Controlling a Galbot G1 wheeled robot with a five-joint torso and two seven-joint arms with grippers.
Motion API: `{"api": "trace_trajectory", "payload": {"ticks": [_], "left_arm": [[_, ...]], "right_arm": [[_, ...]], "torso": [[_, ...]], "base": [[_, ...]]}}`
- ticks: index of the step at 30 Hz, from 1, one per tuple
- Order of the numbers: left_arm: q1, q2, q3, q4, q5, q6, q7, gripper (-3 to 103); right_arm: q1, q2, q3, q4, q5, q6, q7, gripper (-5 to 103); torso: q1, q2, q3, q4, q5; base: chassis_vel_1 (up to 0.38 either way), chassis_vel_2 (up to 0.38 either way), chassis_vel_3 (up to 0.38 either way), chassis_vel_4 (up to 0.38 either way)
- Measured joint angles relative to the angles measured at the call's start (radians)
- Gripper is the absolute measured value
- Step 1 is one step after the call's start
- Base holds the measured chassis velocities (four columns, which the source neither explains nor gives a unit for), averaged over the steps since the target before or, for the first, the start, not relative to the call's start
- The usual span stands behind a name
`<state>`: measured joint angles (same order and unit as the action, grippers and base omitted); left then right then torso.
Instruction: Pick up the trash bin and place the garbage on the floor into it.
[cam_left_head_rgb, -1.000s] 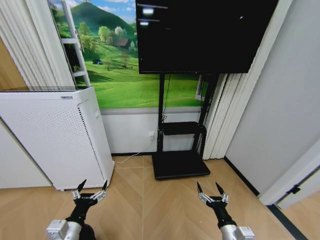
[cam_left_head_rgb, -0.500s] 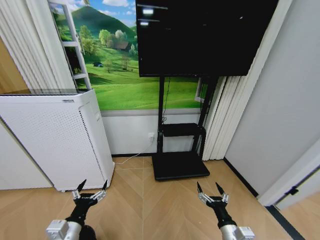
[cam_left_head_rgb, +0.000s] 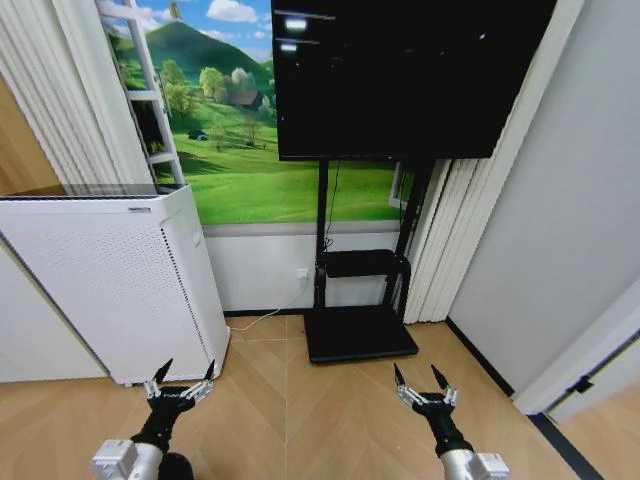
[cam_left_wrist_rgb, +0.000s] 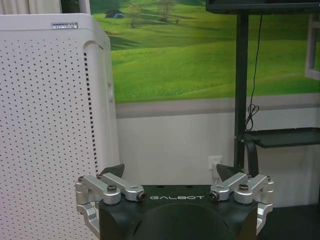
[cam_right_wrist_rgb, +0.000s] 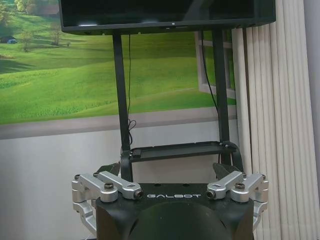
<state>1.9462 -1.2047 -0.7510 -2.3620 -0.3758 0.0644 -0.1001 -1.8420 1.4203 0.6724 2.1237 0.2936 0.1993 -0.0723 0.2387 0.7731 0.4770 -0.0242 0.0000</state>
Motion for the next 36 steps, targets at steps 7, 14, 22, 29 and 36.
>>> {"api": "trace_trajectory", "payload": {"ticks": [7, 14, 22, 29, 36], "left_arm": [[0.0, 0.0, 0.0, 0.0, 0.0, 0.0, 0.0, 100], [0.0, 0.0, 0.0, 0.0, 0.0, 0.0, 0.0, 100], [0.0, 0.0, 0.0, 0.0, 0.0, 0.0, 0.0, 100], [0.0, 0.0, 0.0, 0.0, 0.0, 0.0, 0.0, 100], [0.0, 0.0, 0.0, 0.0, 0.0, 0.0, 0.0, 100]], "right_arm": [[0.0, 0.0, 0.0, 0.0, 0.0, 0.0, 0.0, 100], [0.0, 0.0, 0.0, 0.0, 0.0, 0.0, 0.0, 100], [0.0, 0.0, 0.0, 0.0, 0.0, 0.0, 0.0, 100], [0.0, 0.0, 0.0, 0.0, 0.0, 0.0, 0.0, 100], [0.0, 0.0, 0.0, 0.0, 0.0, 0.0, 0.0, 100]], "torso": [[0.014, 0.032, 0.018, 0.0, 0.0], [0.026, 0.061, 0.035, 0.0, 0.0], [0.038, 0.088, 0.05, 0.0, 0.0], [0.038, 0.087, 0.05, 0.0, 0.0], [0.037, 0.084, 0.048, 0.0001, -0.0001]], "base": [[0.0, 0.0, 0.0, 0.0], [0.0, 0.0, 0.0, 0.0], [0.0, 0.0, 0.0, 0.0], [0.007, -0.004, -0.009, 0.008], [0.107, -0.096, -0.113, 0.099]]}}
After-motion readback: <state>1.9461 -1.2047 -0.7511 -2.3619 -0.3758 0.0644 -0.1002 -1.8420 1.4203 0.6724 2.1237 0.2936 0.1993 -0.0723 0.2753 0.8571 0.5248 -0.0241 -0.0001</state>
